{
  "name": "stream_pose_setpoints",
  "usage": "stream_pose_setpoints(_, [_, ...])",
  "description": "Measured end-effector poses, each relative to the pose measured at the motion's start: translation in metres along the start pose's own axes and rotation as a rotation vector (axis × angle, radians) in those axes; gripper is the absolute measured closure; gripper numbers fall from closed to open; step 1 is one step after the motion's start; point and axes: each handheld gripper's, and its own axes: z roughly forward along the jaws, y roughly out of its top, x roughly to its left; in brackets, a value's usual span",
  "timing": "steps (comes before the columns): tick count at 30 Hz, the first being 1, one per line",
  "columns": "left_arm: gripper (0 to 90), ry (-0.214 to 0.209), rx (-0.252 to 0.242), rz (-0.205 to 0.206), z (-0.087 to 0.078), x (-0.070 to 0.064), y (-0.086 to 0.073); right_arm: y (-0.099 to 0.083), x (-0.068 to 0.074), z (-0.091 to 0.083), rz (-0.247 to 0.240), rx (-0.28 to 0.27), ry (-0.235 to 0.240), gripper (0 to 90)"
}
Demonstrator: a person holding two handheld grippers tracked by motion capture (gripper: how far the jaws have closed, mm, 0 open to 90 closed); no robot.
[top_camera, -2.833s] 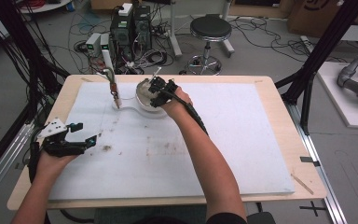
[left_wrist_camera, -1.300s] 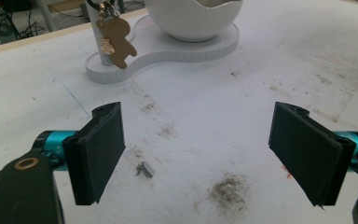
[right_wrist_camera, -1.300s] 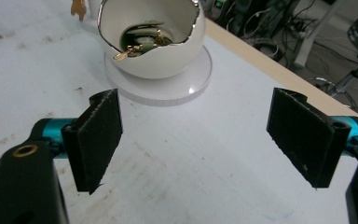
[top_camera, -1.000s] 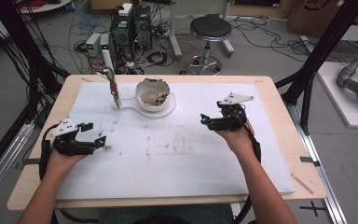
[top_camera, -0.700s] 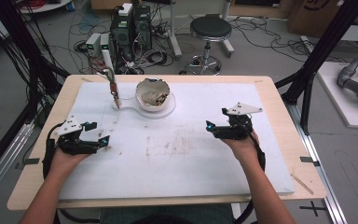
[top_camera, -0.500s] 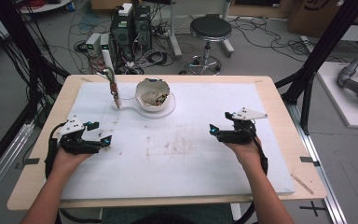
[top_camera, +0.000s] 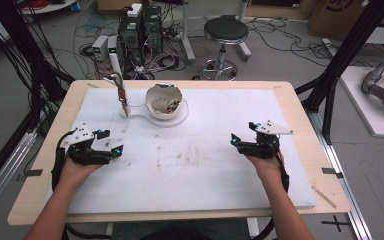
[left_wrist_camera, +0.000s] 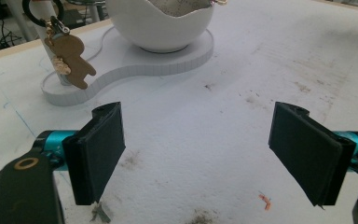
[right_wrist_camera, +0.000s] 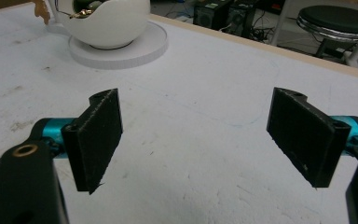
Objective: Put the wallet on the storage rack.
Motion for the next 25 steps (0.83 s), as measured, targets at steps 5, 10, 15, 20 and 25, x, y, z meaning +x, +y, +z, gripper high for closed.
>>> stream_pose_setpoints(5, [18.2, -0.002, 0.004, -0.003, 0.0003, 0.0005, -0.0006, -0.0017, 0.0021, 0.0018, -0.011, 0.017, -0.002, 18.5])
stream_pose_setpoints(10, [18.2, 0.0, -0.002, -0.003, -0.0007, 0.0012, 0.0, -0.0026, 0.0018, 0.0023, -0.006, 0.024, -0.005, 18.5])
stream_pose_setpoints(15, [18.2, 0.002, 0.003, -0.005, -0.0004, 0.002, -0.0004, -0.0042, 0.0003, 0.0032, -0.002, 0.029, -0.006, 18.5])
stream_pose_setpoints(20, [18.2, 0.002, 0.004, -0.005, 0.0002, 0.0016, -0.0004, -0.005, -0.0006, 0.0032, 0.004, 0.029, -0.005, 18.5])
stream_pose_setpoints(25, [18.2, 0.008, 0.001, -0.007, -0.0006, 0.0022, 0.0, -0.006, -0.0026, 0.0041, 0.004, 0.036, -0.008, 18.5])
